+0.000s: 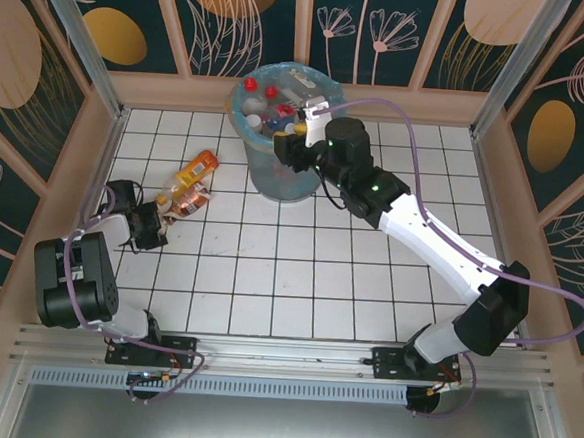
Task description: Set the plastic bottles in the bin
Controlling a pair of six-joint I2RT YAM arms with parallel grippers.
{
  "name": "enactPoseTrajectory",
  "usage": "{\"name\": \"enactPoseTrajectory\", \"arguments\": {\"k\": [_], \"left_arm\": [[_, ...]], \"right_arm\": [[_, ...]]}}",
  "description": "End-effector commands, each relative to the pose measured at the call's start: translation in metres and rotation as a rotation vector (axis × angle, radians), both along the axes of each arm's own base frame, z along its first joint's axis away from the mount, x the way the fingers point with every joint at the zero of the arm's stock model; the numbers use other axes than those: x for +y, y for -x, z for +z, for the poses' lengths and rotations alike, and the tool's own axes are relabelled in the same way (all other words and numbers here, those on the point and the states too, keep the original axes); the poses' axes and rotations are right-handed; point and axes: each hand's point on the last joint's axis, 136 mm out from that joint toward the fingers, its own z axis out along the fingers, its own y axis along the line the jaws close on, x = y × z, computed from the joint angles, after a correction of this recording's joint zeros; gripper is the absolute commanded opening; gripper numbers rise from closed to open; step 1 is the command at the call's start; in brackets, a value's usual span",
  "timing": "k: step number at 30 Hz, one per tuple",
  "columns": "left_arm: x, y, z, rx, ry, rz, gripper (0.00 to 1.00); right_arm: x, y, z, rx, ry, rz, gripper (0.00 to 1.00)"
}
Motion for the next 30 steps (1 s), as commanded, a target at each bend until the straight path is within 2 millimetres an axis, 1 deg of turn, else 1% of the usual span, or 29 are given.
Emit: {"name": "enactPoseTrajectory", "arguments": {"k": [1,6,9,12,15,19,22,24,30], "left_arm": [[-0.013,0.000,-0.009,0.023,0.049,0.001,0.67],[-0.015,-0.006,-0.010,0.026,0.053,-0.001,0.67],[-0.016,-0.005,-0.015,0.041,0.050,0.003,0.65],[-0.016,-0.002,-0.020,0.044,0.052,0.012,0.60],[-0.016,0.004,-0.026,0.058,0.056,0.023,0.52],[-0.015,0.011,-0.025,0.058,0.050,0.050,0.42],[-0.012,0.011,-0.016,0.033,0.036,0.071,0.38],[-0.009,0.011,-0.007,0.018,0.014,0.077,0.33],[0.008,0.012,0.041,-0.098,-0.107,0.092,0.13]], "right_arm": [[-0.011,-0.001,0.019,-0.052,-0.034,-0.026,0.49],[-0.011,-0.002,0.015,-0.049,-0.027,-0.030,0.49],[-0.013,-0.003,0.015,-0.048,-0.029,-0.034,0.49],[-0.014,-0.004,0.013,-0.046,-0.026,-0.037,0.49],[-0.015,-0.005,0.012,-0.046,-0.023,-0.038,0.49],[-0.015,-0.005,0.011,-0.043,-0.021,-0.037,0.49],[-0.016,-0.006,0.011,-0.044,-0.021,-0.040,0.49],[-0.017,-0.006,0.011,-0.043,-0.019,-0.040,0.48],[-0.018,-0.006,0.014,-0.044,-0.017,-0.047,0.48]]}}
